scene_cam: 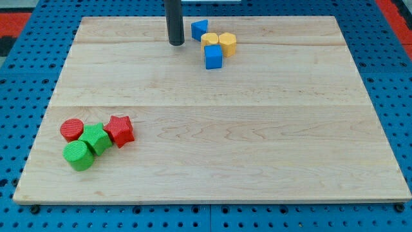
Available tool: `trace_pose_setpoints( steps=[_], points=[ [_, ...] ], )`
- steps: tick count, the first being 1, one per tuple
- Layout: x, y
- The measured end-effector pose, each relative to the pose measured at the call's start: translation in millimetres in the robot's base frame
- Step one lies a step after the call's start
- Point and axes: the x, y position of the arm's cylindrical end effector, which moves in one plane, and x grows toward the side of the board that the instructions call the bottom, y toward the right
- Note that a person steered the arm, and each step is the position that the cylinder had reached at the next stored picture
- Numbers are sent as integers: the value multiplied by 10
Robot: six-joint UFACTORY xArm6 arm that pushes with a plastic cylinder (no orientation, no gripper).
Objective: Move the yellow hexagon to the right of the blue cube
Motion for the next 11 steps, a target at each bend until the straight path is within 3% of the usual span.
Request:
trace_pose_setpoints(
  steps=[1,4,5,7,9,11],
  points=[
    [-344,12],
    [-349,354],
    [-758,291],
    [-772,1395],
    [-771,1447],
    [-648,967]
  ],
)
